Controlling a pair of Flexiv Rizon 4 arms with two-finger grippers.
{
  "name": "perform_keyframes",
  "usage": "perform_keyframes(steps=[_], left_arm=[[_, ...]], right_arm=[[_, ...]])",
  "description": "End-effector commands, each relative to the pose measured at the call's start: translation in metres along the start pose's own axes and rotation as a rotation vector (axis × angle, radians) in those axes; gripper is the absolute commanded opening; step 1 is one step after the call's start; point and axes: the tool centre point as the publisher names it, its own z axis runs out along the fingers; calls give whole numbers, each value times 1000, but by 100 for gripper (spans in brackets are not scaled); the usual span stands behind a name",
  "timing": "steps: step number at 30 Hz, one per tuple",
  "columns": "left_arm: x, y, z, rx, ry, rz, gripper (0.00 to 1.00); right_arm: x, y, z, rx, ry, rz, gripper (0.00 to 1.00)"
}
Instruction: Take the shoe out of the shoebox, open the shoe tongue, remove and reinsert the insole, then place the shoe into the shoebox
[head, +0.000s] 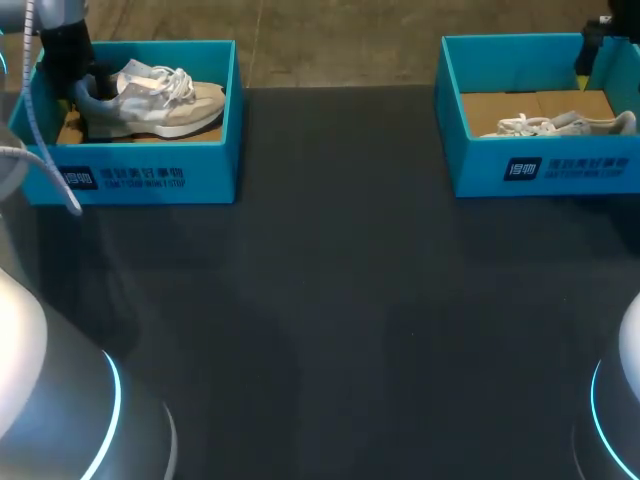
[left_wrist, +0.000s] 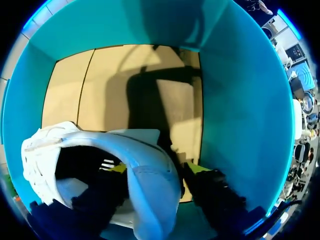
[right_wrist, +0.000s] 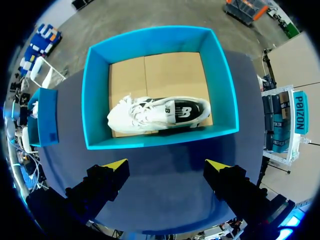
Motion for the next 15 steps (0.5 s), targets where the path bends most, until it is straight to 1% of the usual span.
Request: perform_keyframes(steps=[1,6,7,8,9,15], left_arm=[[1,8,2,12,4,3,47],[1,8,4,14,13,3,33],[1,7,4,14,15,4,24],[1,7,4,11,18,8,9],[1,7,4,10,18,10,0],[3,5,0,6,13,17,0]], right_arm=[[0,-1,0,-3,0,2,100],[0,-1,0,-3,0,2,100],[0,-1,0,-3,0,2,100],[0,-1,0,-3,0,2,100],[0,-1,0,-3,0,2,100],[0,-1,0,-3,0,2,100]])
